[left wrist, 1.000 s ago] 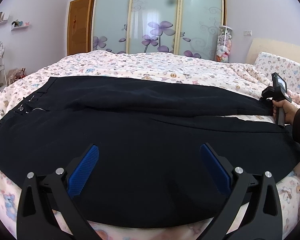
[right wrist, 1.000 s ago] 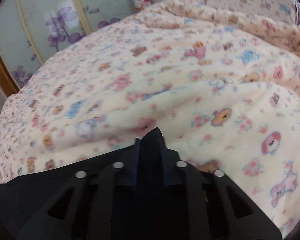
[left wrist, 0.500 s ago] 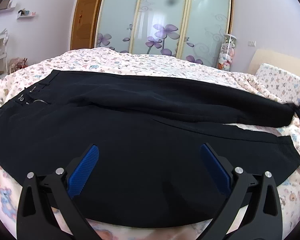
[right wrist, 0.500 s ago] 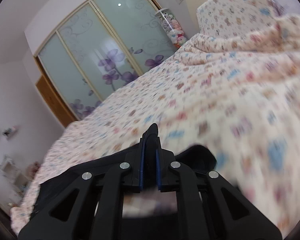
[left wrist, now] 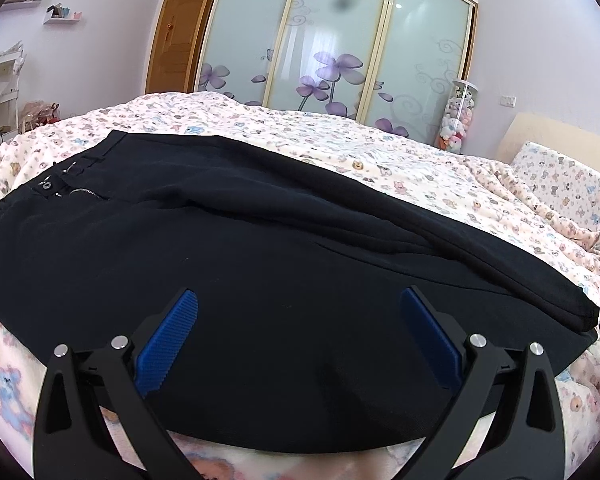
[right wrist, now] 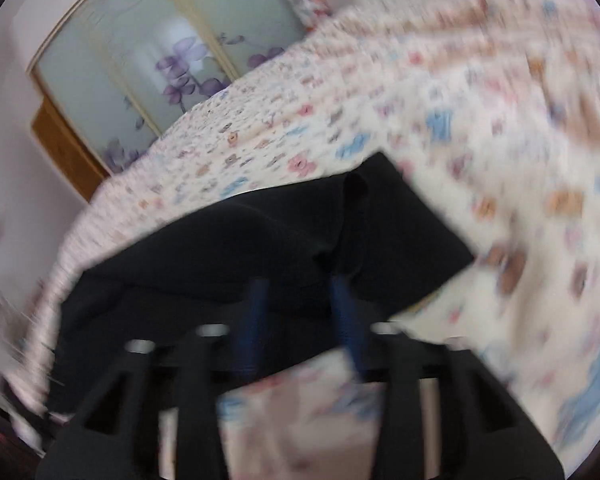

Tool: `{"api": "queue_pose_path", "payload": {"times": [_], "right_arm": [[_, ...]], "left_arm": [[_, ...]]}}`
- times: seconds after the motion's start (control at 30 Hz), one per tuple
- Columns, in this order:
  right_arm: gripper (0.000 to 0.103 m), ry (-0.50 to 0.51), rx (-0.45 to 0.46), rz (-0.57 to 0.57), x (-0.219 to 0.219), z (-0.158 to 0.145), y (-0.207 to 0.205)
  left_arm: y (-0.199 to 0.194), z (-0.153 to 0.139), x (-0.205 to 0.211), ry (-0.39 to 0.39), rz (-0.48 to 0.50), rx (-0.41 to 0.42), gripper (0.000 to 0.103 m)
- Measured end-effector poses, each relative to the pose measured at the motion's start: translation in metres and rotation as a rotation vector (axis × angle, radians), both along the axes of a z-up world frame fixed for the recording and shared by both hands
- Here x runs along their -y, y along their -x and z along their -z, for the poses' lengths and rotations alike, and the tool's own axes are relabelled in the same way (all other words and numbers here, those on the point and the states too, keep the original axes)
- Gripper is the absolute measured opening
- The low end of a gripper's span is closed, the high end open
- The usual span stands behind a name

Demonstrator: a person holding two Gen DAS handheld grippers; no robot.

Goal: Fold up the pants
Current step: 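Grasp the black trouser leg hems with the right gripper, then lift the hems with the right gripper and carry them toward the waistband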

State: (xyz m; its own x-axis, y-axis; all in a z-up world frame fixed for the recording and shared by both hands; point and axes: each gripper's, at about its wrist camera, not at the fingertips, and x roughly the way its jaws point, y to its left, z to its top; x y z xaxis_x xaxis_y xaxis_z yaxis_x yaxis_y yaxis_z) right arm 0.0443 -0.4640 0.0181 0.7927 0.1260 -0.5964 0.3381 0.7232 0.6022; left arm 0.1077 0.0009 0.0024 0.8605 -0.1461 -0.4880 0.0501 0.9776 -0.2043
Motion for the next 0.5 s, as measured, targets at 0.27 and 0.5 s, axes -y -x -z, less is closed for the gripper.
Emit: {"api": "queue_pose_path", "payload": {"times": [0.27, 0.5], "right_arm": [[0.049, -0.454, -0.082, 0.139, -0.012, 0.040, -0.023], [0.049, -0.473, -0.105, 0.357, -0.001, 0.059, -0.044]], "left_arm": [[-0.001, 0.003, -0.002, 0.009, 0.003, -0.009, 0.101], [-0.003, 0.005, -0.005, 0.022, 0.007, -0.021, 0.101]]}}
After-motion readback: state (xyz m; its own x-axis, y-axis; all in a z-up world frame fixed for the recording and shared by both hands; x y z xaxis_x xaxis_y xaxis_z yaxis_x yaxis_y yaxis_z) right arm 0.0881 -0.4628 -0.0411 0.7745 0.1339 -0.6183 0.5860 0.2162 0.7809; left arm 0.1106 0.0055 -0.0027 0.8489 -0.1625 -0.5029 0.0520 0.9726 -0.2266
